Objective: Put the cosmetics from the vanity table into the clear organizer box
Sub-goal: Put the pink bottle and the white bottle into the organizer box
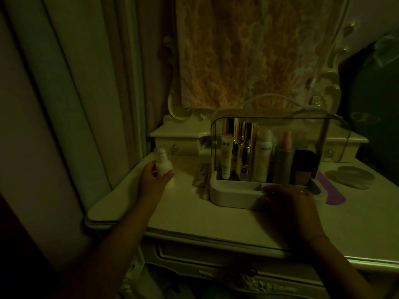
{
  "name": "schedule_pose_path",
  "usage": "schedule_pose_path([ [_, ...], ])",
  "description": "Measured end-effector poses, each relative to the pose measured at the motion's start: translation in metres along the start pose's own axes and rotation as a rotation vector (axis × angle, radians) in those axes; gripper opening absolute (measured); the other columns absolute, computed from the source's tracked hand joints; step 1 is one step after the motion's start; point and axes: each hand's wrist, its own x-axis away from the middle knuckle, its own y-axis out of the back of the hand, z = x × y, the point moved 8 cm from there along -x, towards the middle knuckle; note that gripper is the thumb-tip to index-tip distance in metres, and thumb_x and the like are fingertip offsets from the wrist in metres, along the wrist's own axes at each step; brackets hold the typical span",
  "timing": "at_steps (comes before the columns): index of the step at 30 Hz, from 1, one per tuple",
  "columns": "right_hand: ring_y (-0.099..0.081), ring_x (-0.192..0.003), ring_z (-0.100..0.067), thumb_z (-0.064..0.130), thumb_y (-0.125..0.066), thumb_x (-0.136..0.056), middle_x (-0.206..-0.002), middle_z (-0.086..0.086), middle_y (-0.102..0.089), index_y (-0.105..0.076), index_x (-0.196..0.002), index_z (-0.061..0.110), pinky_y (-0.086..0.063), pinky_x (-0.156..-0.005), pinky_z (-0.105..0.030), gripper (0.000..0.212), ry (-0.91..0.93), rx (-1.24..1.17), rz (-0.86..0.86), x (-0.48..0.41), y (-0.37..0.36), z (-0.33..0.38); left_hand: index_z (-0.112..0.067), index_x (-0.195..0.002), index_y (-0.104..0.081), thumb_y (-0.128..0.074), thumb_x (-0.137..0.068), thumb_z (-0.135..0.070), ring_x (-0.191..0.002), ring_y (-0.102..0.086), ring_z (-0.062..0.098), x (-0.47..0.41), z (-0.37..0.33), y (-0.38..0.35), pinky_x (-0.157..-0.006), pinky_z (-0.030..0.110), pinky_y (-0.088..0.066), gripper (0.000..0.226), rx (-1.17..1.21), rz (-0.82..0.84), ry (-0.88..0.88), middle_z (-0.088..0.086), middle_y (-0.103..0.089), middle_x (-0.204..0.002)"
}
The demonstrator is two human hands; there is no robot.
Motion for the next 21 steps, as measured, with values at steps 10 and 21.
schedule_pose_path([
  [10,-0.065,-0.086,-0.025,0.02,-0.073,-0.075,-0.089,-0.005,-0.073,-0.07,-0.095,0.02,-0.049,-0.083,-0.051,0.02,0.0,-0.017,-0.016,-0.001,0.002,-0.001,-0.013,-0.117,-0.059,-0.076,-0.072,-0.022,-0.099,-0.063,0.024,0.01,-0.002,-0.013,-0.086,0.042,-0.052,0.049,-0.088,0.111,0.004,0.01,-0.066,-0.114],
  [21,-0.065,-0.09,-0.023,0.022,-0.07,-0.077,-0.092,-0.002,-0.073,-0.07,-0.097,0.022,-0.047,-0.087,-0.051,0.02,-0.01,-0.029,0.003,0.0,0.002,0.0,-0.035,-0.101,-0.061,-0.076,-0.069,-0.028,-0.089,-0.063,0.005,0.061,-0.047,-0.062,-0.065,0.023,-0.052,0.037,0.096,0.275,-0.122,-0.014,-0.065,-0.094],
])
